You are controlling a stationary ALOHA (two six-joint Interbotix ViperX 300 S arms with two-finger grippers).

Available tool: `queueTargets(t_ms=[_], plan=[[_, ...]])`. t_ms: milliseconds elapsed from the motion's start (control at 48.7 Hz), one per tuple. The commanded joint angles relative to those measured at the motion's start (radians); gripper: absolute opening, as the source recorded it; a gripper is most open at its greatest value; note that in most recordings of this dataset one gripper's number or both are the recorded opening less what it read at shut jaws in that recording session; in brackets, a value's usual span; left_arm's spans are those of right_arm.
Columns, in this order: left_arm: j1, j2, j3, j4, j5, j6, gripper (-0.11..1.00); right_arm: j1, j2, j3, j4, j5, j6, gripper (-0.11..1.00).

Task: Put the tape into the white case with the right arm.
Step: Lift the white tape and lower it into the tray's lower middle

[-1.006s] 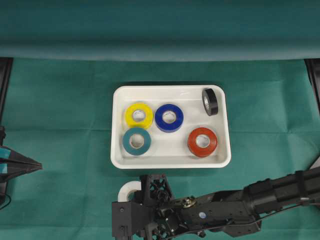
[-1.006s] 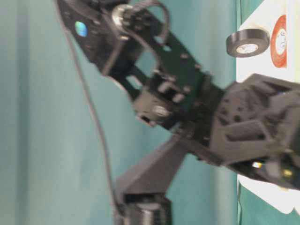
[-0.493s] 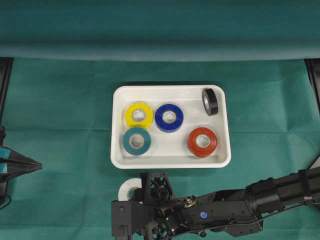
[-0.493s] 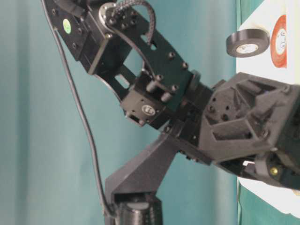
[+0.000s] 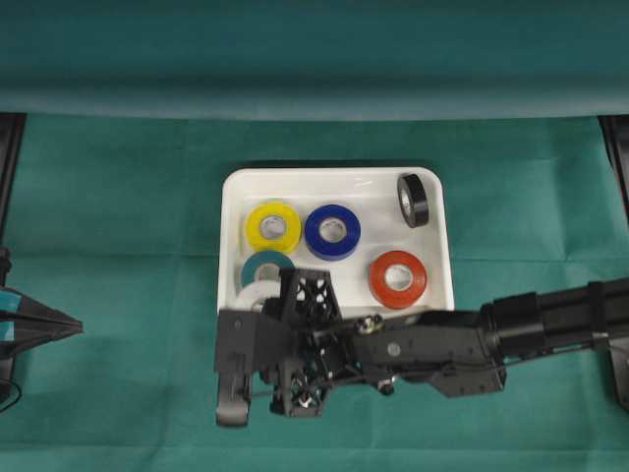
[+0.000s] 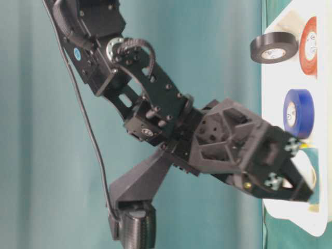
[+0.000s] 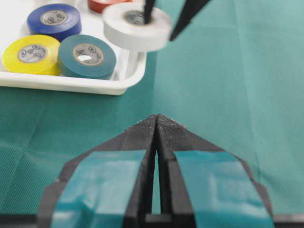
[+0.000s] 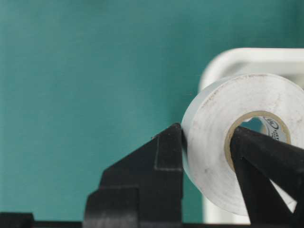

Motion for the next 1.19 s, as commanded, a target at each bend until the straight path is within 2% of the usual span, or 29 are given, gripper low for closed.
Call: queueTargets(t_ms=[0, 369, 636, 862, 1170], plan=[[0.002, 0.009, -0.012, -0.002, -0.009, 0.002, 0.00, -0.020, -0.049, -0.009, -0.006, -0.008, -0.002, 0.03], [0.003, 0.009, -0.014, -0.002, -0.009, 0.002, 0.00, -0.069, -0.097, 0.067, -0.006, -0.011, 0.000, 0.03], [0.003, 0.009, -0.014, -0.002, -0.009, 0.003, 0.00, -0.091, -0.184, 0.204, -0.006, -0.034, 0.002, 0.03], [0.003, 0.009, -0.014, -0.002, -0.009, 0.003, 0.00, -0.112, -0.241, 0.302, -0.006, -0.115, 0.002, 0.03], [0.003, 0.009, -0.015, -0.002, -0.009, 0.002, 0.00, -0.130, -0.250, 0.324, -0.009, -0.172, 0.000, 0.03]])
